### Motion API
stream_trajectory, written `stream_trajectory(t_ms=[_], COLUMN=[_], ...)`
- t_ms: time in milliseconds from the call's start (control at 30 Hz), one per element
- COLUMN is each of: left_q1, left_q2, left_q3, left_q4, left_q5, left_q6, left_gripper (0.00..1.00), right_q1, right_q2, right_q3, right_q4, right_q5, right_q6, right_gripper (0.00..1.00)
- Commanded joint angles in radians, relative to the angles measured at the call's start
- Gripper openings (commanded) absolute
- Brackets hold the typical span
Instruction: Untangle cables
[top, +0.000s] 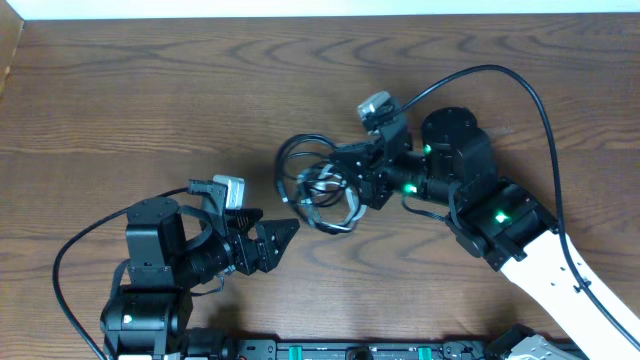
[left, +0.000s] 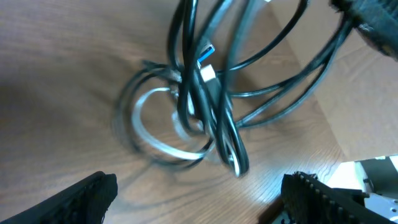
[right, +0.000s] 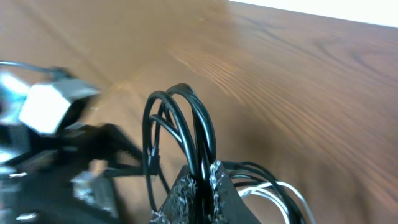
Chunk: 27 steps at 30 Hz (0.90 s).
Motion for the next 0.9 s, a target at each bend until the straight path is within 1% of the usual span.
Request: stream_trajectory(t_ms=[0, 133, 300, 333, 400, 433, 500, 533, 600, 633, 733, 800, 867], left_q1=[-0.002, -0.002, -0.003, -0.002, -0.002, -0.002, -0.002, -0.002, -0.002, -0.002, -0.002, -0.002, -0.002], left_q2=[0.031, 0.094, 0.235, 0.262, 0.318, 0.344, 0.399, 0.417, 0.454, 0.47, 0.488, 0.484, 0.474], left_q3=[0.006, 0.006, 0.006, 0.006, 0.006, 0.006, 0.006, 0.006, 0.006, 0.006, 0.006, 0.006, 0.006], left_q4=[0.034, 0.048, 0.091, 0.099, 0.122, 0.135, 0.161, 0.167, 0.177, 0.181, 0.192, 0.207, 0.231], left_q5=[0.004, -0.056, -0.056, -0.056, -0.061, -0.066, -0.124, -0.149, -0.205, -0.228, -0.247, -0.229, -0.144], left_q6=[0.006, 0.006, 0.006, 0.006, 0.01, 0.014, 0.013, 0.013, 0.013, 0.012, -0.015, -0.051, -0.067], left_gripper=[0.91, 0.91, 0.91, 0.89, 0.79, 0.76, 0.69, 0.67, 0.63, 0.62, 0.61, 0.61, 0.61], right_q1=[0.013, 0.013, 0.013, 0.013, 0.013, 0.013, 0.007, 0.004, -0.003, -0.009, -0.029, -0.041, -0.045], right_q2=[-0.022, -0.042, -0.074, -0.082, -0.102, -0.115, -0.148, -0.158, -0.188, -0.203, -0.236, -0.248, -0.251], right_q3=[0.011, 0.011, 0.011, 0.011, 0.011, 0.011, 0.011, 0.011, 0.01, 0.01, 0.01, 0.01, 0.01], right_q4=[0.095, 0.183, 0.249, 0.261, 0.282, 0.285, 0.282, 0.28, 0.26, 0.239, 0.153, 0.057, -0.05], right_q5=[-0.24, -0.327, -0.4, -0.41, -0.424, -0.425, -0.425, -0.425, -0.423, -0.42, -0.398, -0.332, -0.233], right_q6=[0.019, 0.053, 0.102, 0.113, 0.13, 0.132, 0.132, 0.132, 0.129, 0.123, 0.089, 0.063, 0.036], right_gripper=[0.01, 0.01, 0.01, 0.01, 0.01, 0.01, 0.01, 0.01, 0.01, 0.01, 0.01, 0.01, 0.01])
